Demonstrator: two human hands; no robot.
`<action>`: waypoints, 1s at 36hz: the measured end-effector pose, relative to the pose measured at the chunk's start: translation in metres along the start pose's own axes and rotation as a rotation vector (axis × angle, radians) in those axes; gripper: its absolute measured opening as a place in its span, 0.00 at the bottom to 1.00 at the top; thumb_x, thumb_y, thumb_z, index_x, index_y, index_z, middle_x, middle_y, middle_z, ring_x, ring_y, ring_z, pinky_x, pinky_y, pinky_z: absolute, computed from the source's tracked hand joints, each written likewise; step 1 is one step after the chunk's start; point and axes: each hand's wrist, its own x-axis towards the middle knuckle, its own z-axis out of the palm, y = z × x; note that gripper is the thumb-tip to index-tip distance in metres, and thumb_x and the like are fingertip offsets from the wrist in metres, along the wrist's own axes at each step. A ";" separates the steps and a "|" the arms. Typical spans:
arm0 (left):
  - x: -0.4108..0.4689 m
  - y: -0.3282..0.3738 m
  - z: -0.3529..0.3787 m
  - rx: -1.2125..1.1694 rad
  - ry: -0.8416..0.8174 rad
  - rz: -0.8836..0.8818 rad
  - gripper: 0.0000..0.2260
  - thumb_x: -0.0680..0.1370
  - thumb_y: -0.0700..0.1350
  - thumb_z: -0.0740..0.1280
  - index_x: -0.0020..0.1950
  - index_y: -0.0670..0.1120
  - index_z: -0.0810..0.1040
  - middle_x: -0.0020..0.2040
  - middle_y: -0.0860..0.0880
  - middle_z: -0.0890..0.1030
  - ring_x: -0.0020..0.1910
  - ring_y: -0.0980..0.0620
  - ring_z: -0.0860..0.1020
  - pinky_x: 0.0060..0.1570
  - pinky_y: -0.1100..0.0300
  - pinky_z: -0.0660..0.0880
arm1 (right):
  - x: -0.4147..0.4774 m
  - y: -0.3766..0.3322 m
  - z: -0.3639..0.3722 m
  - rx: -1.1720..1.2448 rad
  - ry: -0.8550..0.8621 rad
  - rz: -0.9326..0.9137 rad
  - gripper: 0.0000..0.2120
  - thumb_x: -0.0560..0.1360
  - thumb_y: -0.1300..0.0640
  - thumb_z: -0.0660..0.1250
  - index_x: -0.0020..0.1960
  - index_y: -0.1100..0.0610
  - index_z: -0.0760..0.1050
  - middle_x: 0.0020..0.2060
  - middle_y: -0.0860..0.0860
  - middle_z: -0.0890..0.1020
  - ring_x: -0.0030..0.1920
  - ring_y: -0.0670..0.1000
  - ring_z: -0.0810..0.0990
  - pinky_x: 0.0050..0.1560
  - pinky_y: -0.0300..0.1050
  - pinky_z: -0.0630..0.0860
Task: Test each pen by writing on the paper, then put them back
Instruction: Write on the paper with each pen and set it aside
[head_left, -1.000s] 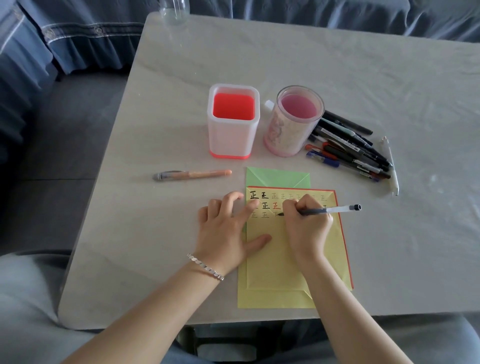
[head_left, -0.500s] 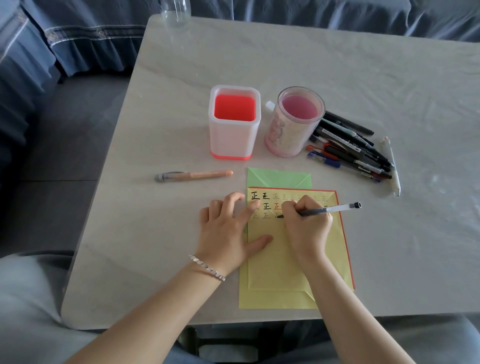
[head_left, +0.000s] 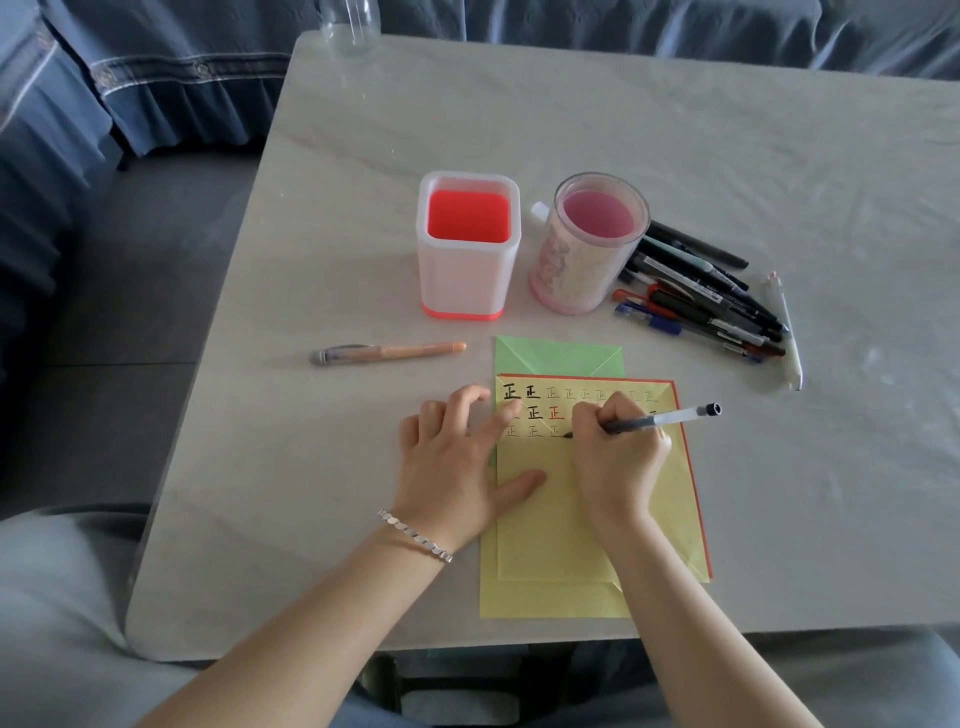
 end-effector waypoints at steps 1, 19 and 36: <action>0.000 0.000 0.000 -0.002 0.001 0.002 0.28 0.64 0.70 0.58 0.58 0.57 0.74 0.56 0.49 0.75 0.46 0.49 0.64 0.46 0.56 0.57 | 0.000 -0.001 0.000 0.007 -0.003 0.008 0.22 0.66 0.69 0.64 0.24 0.53 0.56 0.19 0.47 0.60 0.24 0.46 0.59 0.24 0.35 0.56; -0.009 -0.001 -0.018 -0.520 0.138 -0.066 0.19 0.77 0.41 0.49 0.67 0.52 0.60 0.56 0.50 0.74 0.50 0.58 0.70 0.55 0.73 0.64 | 0.006 -0.018 -0.058 0.349 -0.187 0.241 0.12 0.75 0.58 0.65 0.34 0.59 0.70 0.19 0.47 0.74 0.21 0.43 0.69 0.24 0.32 0.67; -0.006 0.045 -0.081 -0.990 -0.208 -0.218 0.11 0.73 0.52 0.61 0.44 0.45 0.75 0.31 0.54 0.79 0.24 0.57 0.67 0.24 0.65 0.64 | -0.010 -0.064 -0.093 0.599 -0.293 0.352 0.15 0.78 0.57 0.58 0.34 0.61 0.71 0.23 0.55 0.77 0.23 0.49 0.72 0.25 0.38 0.69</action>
